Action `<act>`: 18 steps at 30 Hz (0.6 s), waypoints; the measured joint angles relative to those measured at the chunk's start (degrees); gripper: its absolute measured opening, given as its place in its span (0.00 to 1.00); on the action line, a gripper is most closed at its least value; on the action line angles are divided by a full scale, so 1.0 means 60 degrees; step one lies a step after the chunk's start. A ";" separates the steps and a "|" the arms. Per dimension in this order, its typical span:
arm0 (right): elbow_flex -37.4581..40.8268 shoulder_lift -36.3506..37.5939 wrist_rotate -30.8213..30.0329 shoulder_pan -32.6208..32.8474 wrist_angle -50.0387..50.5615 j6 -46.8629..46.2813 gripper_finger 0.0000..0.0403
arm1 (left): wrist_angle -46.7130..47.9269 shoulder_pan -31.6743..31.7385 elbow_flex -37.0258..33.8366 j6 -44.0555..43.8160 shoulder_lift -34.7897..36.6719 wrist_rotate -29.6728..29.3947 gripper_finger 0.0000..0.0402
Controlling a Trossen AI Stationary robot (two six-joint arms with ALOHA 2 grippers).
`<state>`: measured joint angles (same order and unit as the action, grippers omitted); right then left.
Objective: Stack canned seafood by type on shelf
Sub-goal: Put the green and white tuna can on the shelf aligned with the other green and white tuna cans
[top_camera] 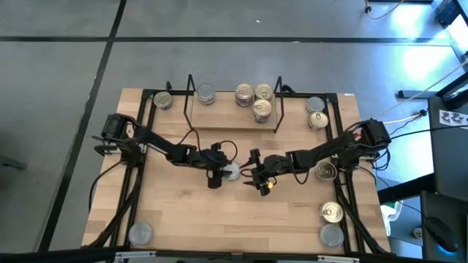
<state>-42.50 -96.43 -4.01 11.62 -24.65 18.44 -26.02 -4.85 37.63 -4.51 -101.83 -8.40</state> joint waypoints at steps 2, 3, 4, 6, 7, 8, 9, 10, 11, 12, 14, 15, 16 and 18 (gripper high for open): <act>0.0000 -0.0250 -0.0197 0.0000 -0.0082 0.0220 0.74 | -0.0041 0.0109 0.0003 -0.0151 -0.0029 0.0004 0.45; 0.0000 -0.0353 -0.0327 0.0000 -0.0140 0.0303 0.74 | -0.0072 0.0175 0.0003 -0.0213 -0.0069 0.0004 0.45; 0.0000 -0.0433 -0.0382 0.0000 -0.0146 0.0434 0.74 | -0.0137 0.0252 -0.0002 -0.0284 -0.0097 0.0036 0.45; 0.0000 -0.0604 -0.0408 0.0000 -0.0309 0.0693 0.74 | -0.0172 0.0445 0.0000 -0.0501 -0.0135 0.0381 0.45; 0.0000 -0.0691 -0.0411 0.0000 -0.0349 0.0818 0.74 | -0.0234 0.0549 -0.0004 -0.0625 -0.0203 0.0589 0.45; 0.0000 -0.0754 -0.0449 0.0000 -0.0326 0.0984 0.74 | -0.0280 0.0654 0.0000 -0.0745 -0.0257 0.0762 0.45; 0.0004 -0.0827 -0.0531 0.0002 -0.0334 0.1117 0.74 | -0.0291 0.0745 -0.0003 -0.0870 -0.0287 0.0892 0.45; 0.0004 -0.0894 -0.0643 0.0000 -0.0399 0.1268 0.74 | -0.0331 0.0826 -0.0004 -0.0977 -0.0335 0.0989 0.45; 0.0004 -0.0953 -0.0751 0.0000 -0.0425 0.1453 0.74 | -0.0409 0.0911 -0.0004 -0.1050 -0.0403 0.1070 0.45; 0.0004 -0.0984 -0.0877 0.0000 -0.0416 0.1618 0.74 | -0.0503 0.0993 -0.0008 -0.1110 -0.0439 0.1145 0.45; 0.0000 -0.1099 -0.1130 0.0000 -0.0480 0.1953 0.74 | -0.0559 0.1124 -0.0009 -0.1196 -0.0453 0.1202 0.45; -0.0025 -0.1138 -0.1250 0.0000 -0.0463 0.2066 0.74 | -0.0597 0.1182 -0.0016 -0.1216 -0.0457 0.1201 0.45; -0.0029 -0.1153 -0.1398 0.0000 -0.0404 0.2215 0.74 | -0.0664 0.1233 -0.0030 -0.1240 -0.0464 0.1202 0.45; -0.0041 -0.1220 -0.1574 0.0000 -0.0489 0.2485 0.74 | -0.0812 0.1318 -0.0073 -0.1387 -0.0475 0.1202 0.45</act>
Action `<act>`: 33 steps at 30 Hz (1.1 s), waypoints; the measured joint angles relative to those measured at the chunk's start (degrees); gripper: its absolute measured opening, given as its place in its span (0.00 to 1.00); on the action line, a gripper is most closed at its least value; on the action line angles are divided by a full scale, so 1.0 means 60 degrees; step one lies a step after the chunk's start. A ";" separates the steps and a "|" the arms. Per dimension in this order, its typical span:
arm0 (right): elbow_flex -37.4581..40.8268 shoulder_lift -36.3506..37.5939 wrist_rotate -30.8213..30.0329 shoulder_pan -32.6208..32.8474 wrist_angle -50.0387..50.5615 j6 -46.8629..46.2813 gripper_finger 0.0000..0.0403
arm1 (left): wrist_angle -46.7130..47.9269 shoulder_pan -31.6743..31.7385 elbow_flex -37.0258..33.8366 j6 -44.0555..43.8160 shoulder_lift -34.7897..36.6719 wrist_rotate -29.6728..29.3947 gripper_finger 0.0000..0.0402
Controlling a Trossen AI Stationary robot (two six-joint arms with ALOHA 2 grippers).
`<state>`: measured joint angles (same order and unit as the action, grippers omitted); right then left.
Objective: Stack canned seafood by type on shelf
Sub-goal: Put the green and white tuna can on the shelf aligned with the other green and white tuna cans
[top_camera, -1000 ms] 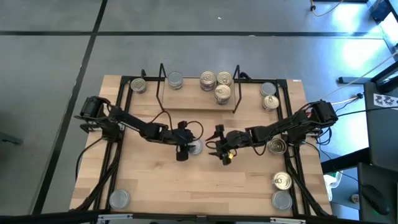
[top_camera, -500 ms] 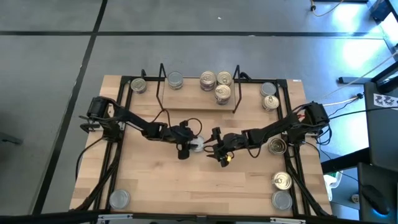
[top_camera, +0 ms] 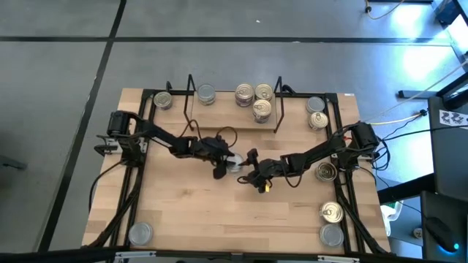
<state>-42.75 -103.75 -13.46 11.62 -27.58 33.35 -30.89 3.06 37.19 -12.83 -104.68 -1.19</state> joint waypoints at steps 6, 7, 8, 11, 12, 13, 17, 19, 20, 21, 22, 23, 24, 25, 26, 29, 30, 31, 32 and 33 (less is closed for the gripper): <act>-0.0032 -0.0148 -0.0808 -0.0007 0.0049 0.0486 0.74 | -0.0187 0.0272 -0.0135 -0.0319 -0.0004 -0.0007 0.45; -0.0024 -0.0148 -0.0830 -0.0007 0.0071 0.0504 0.74 | -0.0291 0.0311 -0.0205 -0.0357 -0.0004 -0.0007 0.45; -0.0036 -0.0191 -0.0830 -0.0008 0.0004 0.0521 0.74 | -0.0389 0.0347 -0.0274 -0.0397 0.0000 -0.0007 0.45; -0.0053 -0.0239 -0.0830 -0.0007 0.0038 0.0523 0.74 | -0.0944 0.0433 -0.0603 -0.0553 0.0001 -0.0029 0.45; -0.0053 -0.0239 -0.0830 -0.0007 0.0026 0.0523 0.74 | -0.1112 0.0439 -0.0692 -0.0535 0.0000 -0.0035 0.45; -0.0053 -0.0238 -0.0830 -0.0007 0.0016 0.0515 0.74 | -0.1145 0.0434 -0.0718 -0.0414 0.0000 -0.0051 0.45; -0.0053 -0.0236 -0.0830 -0.0007 0.0013 0.0512 0.74 | -0.1241 0.0193 -0.0729 0.0268 0.0018 -0.0199 0.45; -0.0053 -0.0236 -0.0830 -0.0007 0.0026 0.0505 0.74 | -0.1234 -0.0034 -0.0697 0.0759 0.0127 -0.0211 0.45; -0.0053 -0.0236 -0.0830 -0.0007 0.0028 0.0501 0.74 | -0.1132 -0.0162 -0.0664 0.1032 0.0198 -0.0164 0.45; -0.0053 -0.0236 -0.0830 -0.0007 0.0025 0.0497 0.74 | -0.1038 -0.0273 -0.0658 0.1279 0.0296 -0.0094 0.45; -0.0053 -0.0236 -0.0830 -0.0007 0.0024 0.0497 0.74 | -0.0943 -0.0379 -0.0647 0.1467 0.0390 -0.0064 0.45; -0.0053 -0.0236 -0.0830 -0.0007 0.0024 0.0494 0.74 | -0.0882 -0.0458 -0.0641 0.1642 0.0486 -0.0051 0.45; -0.0053 -0.0236 -0.0830 -0.0007 0.0011 0.0495 0.74 | -0.0827 -0.0523 -0.0641 0.1802 0.0605 -0.0058 0.45; -0.0053 -0.0236 -0.0830 -0.0007 0.0002 0.0494 0.74 | -0.0842 -0.0568 -0.0641 0.1965 0.0723 -0.0069 0.45; -0.0053 -0.0236 -0.0830 -0.0007 -0.0002 0.0494 0.74 | -0.0801 -0.0599 -0.0619 0.2111 0.0883 -0.0092 0.45; -0.0053 -0.0236 -0.0830 -0.0007 -0.0045 0.0486 0.74 | -0.0182 -0.0639 -0.0597 0.2483 0.1126 -0.0111 0.45; -0.0053 -0.0236 -0.0828 -0.0007 -0.0078 0.0481 0.74 | 0.0105 -0.0635 -0.0606 0.2523 0.1113 -0.0112 0.45; -0.0053 -0.0236 -0.0823 -0.0007 -0.0132 0.0473 0.74 | 0.0316 -0.0619 -0.0616 0.2533 0.1103 -0.0112 0.45; -0.0053 -0.0236 -0.0756 -0.0007 -0.0172 0.0468 0.74 | 0.0402 -0.0582 -0.0613 0.2546 0.1099 -0.0102 0.45; -0.0053 -0.0236 -0.0682 -0.0007 -0.0223 0.0464 0.74 | 0.0411 -0.0552 -0.0604 0.2617 0.1060 -0.0113 0.45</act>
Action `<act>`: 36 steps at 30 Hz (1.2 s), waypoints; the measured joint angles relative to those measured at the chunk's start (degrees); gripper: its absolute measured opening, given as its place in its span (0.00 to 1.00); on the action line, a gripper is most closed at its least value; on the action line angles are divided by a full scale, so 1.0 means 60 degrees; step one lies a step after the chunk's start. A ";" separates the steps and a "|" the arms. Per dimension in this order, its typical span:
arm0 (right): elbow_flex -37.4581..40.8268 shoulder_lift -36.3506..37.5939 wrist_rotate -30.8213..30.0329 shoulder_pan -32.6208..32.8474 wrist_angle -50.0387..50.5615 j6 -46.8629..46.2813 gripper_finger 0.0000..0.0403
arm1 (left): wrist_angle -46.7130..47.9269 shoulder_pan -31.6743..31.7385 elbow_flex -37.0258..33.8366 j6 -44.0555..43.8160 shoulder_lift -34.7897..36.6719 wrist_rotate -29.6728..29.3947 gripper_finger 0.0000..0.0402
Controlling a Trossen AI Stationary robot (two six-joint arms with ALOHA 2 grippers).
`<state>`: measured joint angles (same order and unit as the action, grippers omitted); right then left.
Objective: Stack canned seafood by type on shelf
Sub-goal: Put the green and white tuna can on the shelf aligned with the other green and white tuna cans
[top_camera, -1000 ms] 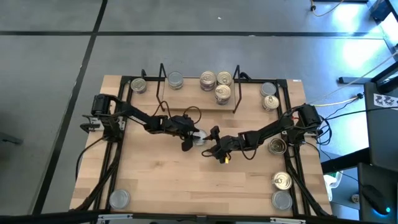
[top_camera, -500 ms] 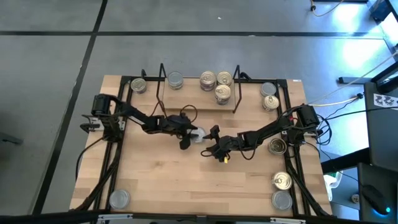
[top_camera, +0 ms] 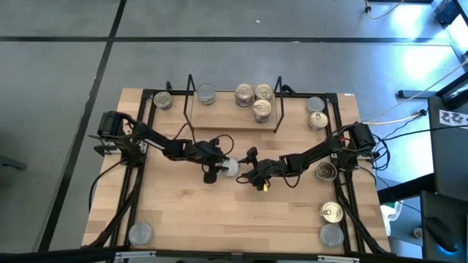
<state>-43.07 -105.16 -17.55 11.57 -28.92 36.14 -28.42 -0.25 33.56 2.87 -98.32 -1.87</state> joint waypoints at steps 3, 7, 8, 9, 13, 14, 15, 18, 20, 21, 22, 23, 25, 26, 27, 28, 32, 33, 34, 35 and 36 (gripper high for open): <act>0.0000 0.0000 0.0184 0.0000 -0.0218 -0.0004 0.74 | -0.0134 0.0077 -0.0054 0.0040 -0.0237 0.0062 0.45; -0.0011 -0.0087 0.0644 0.0000 -0.0363 0.0023 0.74 | -0.0449 0.0216 -0.0029 -0.0300 -0.0624 0.0087 0.45; -0.0015 -0.0144 0.0678 0.0000 -0.0401 0.0050 0.74 | -0.0534 0.0258 -0.0029 -0.0411 -0.0700 0.0087 0.45; -0.0015 -0.0223 0.0687 0.0000 -0.0408 0.0104 0.74 | -0.0644 0.0299 -0.0029 -0.0534 -0.0768 0.0091 0.45; -0.0163 -0.0623 0.0245 0.0005 -0.0519 0.0807 0.74 | -0.1225 0.0577 -0.0020 -0.1322 -0.1083 0.0720 0.45; -0.0250 -0.0684 0.0046 0.0004 -0.0549 0.0902 0.74 | -0.1368 0.0647 -0.0018 -0.1492 -0.1142 0.0870 0.45; -0.0298 -0.0720 -0.0118 0.0007 -0.0528 0.1006 0.74 | -0.1421 0.0706 -0.0018 -0.1644 -0.1173 0.0994 0.45; -0.0433 -0.0747 -0.0351 0.0015 -0.0399 0.1301 0.74 | -0.1512 0.0882 -0.0018 -0.1919 -0.1235 0.1264 0.45; -0.0532 -0.0747 -0.0395 0.0015 -0.0144 0.1552 0.74 | -0.1569 0.0983 -0.0018 -0.1990 -0.1271 0.1348 0.45; -0.0592 -0.0747 -0.0422 0.0015 0.0032 0.1610 0.74 | -0.1564 0.1029 -0.0021 -0.2050 -0.1272 0.1348 0.45; -0.0647 -0.0742 -0.0472 0.0015 0.0275 0.1676 0.74 | -0.1565 0.1091 -0.0022 -0.2149 -0.1275 0.1367 0.45; -0.0706 -0.0732 -0.0492 0.0014 0.0552 0.1684 0.74 | -0.1565 0.1136 -0.0022 -0.2213 -0.1279 0.1415 0.45; -0.0820 -0.0729 -0.0507 0.0004 0.1012 0.1656 0.74 | -0.1562 0.1183 -0.0022 -0.2253 -0.1280 0.1415 0.45; -0.0859 -0.0729 -0.0573 0.0004 0.1157 0.1611 0.74 | -0.1559 0.1210 -0.0022 -0.2269 -0.1283 0.1437 0.45; -0.0894 -0.0729 -0.0688 0.0004 0.1225 0.1551 0.74 | -0.1563 0.1220 -0.0022 -0.2262 -0.1279 0.1457 0.45; -0.0921 -0.0732 -0.0867 0.0006 0.1272 0.1545 0.74 | -0.1563 0.1221 -0.0022 -0.2237 -0.1282 0.1454 0.45; -0.1093 -0.0768 -0.1468 -0.0092 0.1387 0.1600 0.74 | -0.1694 0.1222 -0.0023 -0.2211 -0.1302 0.1481 0.45; -0.1115 -0.0769 -0.1472 -0.0176 0.1410 0.1603 0.74 | -0.1744 0.1228 -0.0036 -0.2230 -0.1308 0.1498 0.45; -0.1128 -0.0769 -0.1457 -0.0251 0.1426 0.1603 0.74 | -0.1770 0.1231 -0.0040 -0.2247 -0.1308 0.1508 0.45; -0.1136 -0.0772 -0.1440 -0.0310 0.1429 0.1600 0.74 | -0.1778 0.1235 -0.0040 -0.2248 -0.1312 0.1508 0.45; -0.1137 -0.0774 -0.1432 -0.0366 0.1427 0.1571 0.74 | -0.1778 0.1235 -0.0040 -0.2247 -0.1312 0.1504 0.45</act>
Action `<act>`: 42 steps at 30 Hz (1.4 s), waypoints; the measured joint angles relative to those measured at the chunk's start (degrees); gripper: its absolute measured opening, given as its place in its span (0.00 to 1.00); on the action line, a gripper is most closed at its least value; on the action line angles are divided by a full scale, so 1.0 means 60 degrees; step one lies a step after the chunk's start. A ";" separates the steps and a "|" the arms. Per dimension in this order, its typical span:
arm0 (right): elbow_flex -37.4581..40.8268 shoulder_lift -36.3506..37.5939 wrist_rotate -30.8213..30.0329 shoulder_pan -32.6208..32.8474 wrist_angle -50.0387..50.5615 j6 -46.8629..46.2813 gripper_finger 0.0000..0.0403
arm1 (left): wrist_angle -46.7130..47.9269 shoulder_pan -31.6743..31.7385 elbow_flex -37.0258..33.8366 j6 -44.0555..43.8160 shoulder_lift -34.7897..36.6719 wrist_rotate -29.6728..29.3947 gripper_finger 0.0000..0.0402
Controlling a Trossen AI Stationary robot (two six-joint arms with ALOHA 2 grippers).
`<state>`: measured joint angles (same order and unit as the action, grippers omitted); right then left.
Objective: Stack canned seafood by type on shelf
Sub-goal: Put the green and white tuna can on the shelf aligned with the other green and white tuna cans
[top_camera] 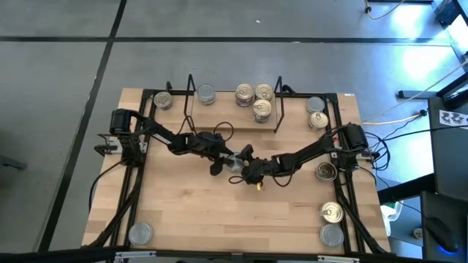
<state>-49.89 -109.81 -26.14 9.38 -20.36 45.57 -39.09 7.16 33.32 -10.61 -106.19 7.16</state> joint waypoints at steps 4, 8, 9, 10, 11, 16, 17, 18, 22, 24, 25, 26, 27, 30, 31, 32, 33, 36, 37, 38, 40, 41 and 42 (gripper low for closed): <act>0.0000 -0.0002 0.0071 -0.0047 0.0007 -0.0081 0.63 | -0.0003 0.0011 -0.0014 -0.0062 0.0000 -0.0004 0.45; 0.0002 -0.0002 0.0161 0.0093 0.0034 -0.0203 0.40 | -0.0104 0.0020 -0.0039 -0.0179 0.0002 -0.0002 0.45; 0.0007 -0.0002 0.0031 0.0166 0.0009 -0.0285 0.38 | -0.0148 0.0020 -0.0042 -0.0171 0.0008 0.0000 0.45; 0.0007 0.0008 -0.0039 0.0235 0.0026 -0.0320 0.38 | -0.0174 0.0000 -0.0047 -0.0175 0.0034 -0.0014 0.45; 0.0007 0.0040 -0.0150 0.0292 0.0084 -0.0313 0.38 | -0.0166 -0.0023 -0.0045 -0.0180 0.0082 -0.0033 0.45; -0.0023 0.0449 -0.0357 0.0847 0.0700 -0.0105 0.36 | 0.1140 -0.0205 -0.0096 -0.0217 0.1132 -0.0186 0.45; -0.0008 0.0586 -0.0330 0.0958 0.0858 -0.0107 0.36 | 0.1650 -0.0269 -0.0131 -0.0216 0.1483 -0.0346 0.45; 0.0001 0.0742 -0.0289 0.1056 0.1033 -0.0129 0.36 | 0.1995 -0.0366 -0.0129 -0.0210 0.1816 -0.0592 0.45; -0.0007 0.1534 -0.0285 0.1271 0.1139 -0.0125 0.36 | 0.3695 -0.0898 -0.0076 -0.0209 0.3466 -0.1814 0.45; -0.0011 0.1830 -0.0344 0.1219 0.1053 -0.0136 0.36 | 0.4816 -0.1270 -0.0075 -0.0327 0.4207 -0.2295 0.45; -0.0011 0.1930 -0.0380 0.1110 0.0929 -0.0132 0.36 | 0.5232 -0.1467 -0.0076 -0.0435 0.4548 -0.2559 0.45; -0.0011 0.2024 -0.0377 0.1005 0.0810 -0.0133 0.36 | 0.5563 -0.1674 -0.0068 -0.0536 0.4882 -0.2837 0.45; -0.0007 0.2081 -0.0398 0.0867 0.0615 -0.0133 0.36 | 0.5977 -0.1904 -0.0058 -0.0666 0.5193 -0.3139 0.45; -0.0110 0.2095 -0.0387 0.0292 0.0052 -0.0121 0.36 | 0.7218 -0.2548 -0.0058 -0.1116 0.5807 -0.4118 0.45; -0.0212 0.2046 -0.0344 0.0076 0.0092 -0.0131 0.36 | 0.7537 -0.2737 -0.0058 -0.1291 0.5980 -0.4398 0.45; -0.0375 0.1933 -0.0210 -0.0160 0.0082 -0.0178 0.36 | 0.7929 -0.2925 -0.0058 -0.1490 0.6120 -0.4689 0.45; -0.0540 0.1816 -0.0025 -0.0403 0.0067 -0.0313 0.36 | 0.8203 -0.3085 -0.0058 -0.1686 0.6210 -0.4954 0.45; -0.1145 0.1384 0.0223 -0.1061 0.0117 -0.0697 0.36 | 0.8881 -0.3485 -0.0055 -0.2197 0.6286 -0.5498 0.45; -0.1393 0.1187 0.0369 -0.1253 0.0069 -0.0786 0.36 | 0.9068 -0.3593 -0.0055 -0.2310 0.6298 -0.5598 0.45; -0.1641 0.0994 0.0399 -0.1428 0.0122 -0.0848 0.36 | 0.9080 -0.3671 -0.0051 -0.2402 0.6298 -0.5665 0.45; -0.2202 0.0519 0.0399 -0.1699 0.0229 -0.0872 0.36 | 0.9260 -0.3816 -0.0033 -0.2527 0.6295 -0.5693 0.45; -0.2513 0.0256 0.0399 -0.1814 0.0233 -0.0858 0.36 | 0.9374 -0.3874 -0.0036 -0.2604 0.6295 -0.5707 0.45; -0.2800 0.0061 0.0427 -0.1929 0.0398 -0.0850 0.36 | 0.9386 -0.3923 -0.0036 -0.2671 0.6295 -0.5721 0.45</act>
<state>-66.69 -109.44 -23.58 -2.20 -17.97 40.47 17.23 -16.38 33.10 -26.64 -68.42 -27.16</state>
